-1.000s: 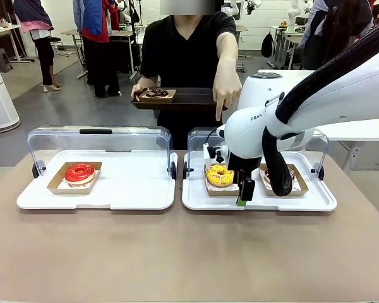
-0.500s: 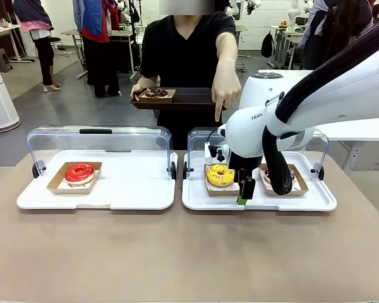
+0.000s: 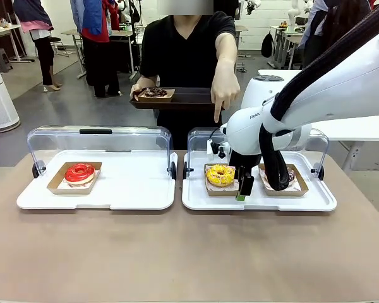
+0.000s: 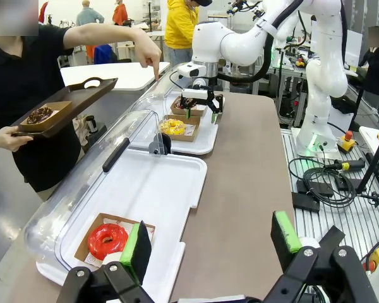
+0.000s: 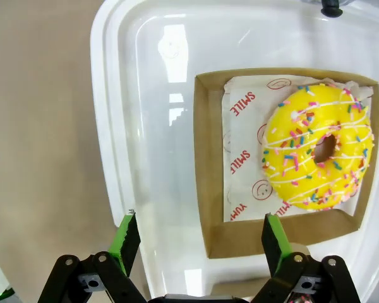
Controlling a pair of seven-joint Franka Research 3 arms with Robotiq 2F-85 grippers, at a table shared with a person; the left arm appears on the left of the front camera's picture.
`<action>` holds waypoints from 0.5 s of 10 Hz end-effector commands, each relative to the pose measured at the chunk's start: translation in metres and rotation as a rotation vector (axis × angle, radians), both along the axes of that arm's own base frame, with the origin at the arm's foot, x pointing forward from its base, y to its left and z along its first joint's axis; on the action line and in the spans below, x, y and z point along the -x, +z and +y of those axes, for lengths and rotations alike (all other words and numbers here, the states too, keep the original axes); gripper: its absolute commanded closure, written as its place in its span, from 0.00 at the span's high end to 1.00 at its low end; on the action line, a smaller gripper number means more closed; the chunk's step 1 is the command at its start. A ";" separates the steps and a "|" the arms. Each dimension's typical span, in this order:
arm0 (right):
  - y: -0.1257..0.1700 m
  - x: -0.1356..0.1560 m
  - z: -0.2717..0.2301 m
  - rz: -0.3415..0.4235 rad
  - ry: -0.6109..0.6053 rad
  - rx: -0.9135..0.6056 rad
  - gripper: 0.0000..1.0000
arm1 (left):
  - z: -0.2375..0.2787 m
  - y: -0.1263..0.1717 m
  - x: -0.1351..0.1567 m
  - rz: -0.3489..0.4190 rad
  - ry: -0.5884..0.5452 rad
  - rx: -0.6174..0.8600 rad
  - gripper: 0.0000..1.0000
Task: Provide the desired donut to the person.
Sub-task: Pick up and lift the Paper togo box containing the Donut pointed at by the person.
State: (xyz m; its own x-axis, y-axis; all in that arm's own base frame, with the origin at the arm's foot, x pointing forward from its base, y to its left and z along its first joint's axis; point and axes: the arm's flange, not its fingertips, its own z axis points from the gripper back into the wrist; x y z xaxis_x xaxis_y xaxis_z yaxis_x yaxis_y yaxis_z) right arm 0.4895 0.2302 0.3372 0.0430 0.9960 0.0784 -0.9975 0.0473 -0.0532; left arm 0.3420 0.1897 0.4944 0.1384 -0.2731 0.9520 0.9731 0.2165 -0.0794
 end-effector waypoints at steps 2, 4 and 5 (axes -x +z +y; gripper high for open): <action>-0.013 -0.010 0.004 0.002 0.014 0.012 1.00 | 0.001 0.001 0.001 -0.016 0.000 0.018 1.00; -0.017 -0.009 0.003 0.008 0.014 0.018 1.00 | 0.001 0.001 0.001 -0.016 0.000 0.018 1.00; -0.017 -0.010 0.002 0.007 0.008 0.022 1.00 | 0.001 0.001 0.001 -0.016 0.000 0.018 1.00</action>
State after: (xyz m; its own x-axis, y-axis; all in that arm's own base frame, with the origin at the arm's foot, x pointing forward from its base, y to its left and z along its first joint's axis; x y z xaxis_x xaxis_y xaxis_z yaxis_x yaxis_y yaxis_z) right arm 0.4938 0.2334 0.3233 0.0316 0.9972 0.0670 -0.9988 0.0341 -0.0356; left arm 0.3420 0.1896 0.4944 0.1385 -0.2731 0.9520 0.9731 0.2164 -0.0795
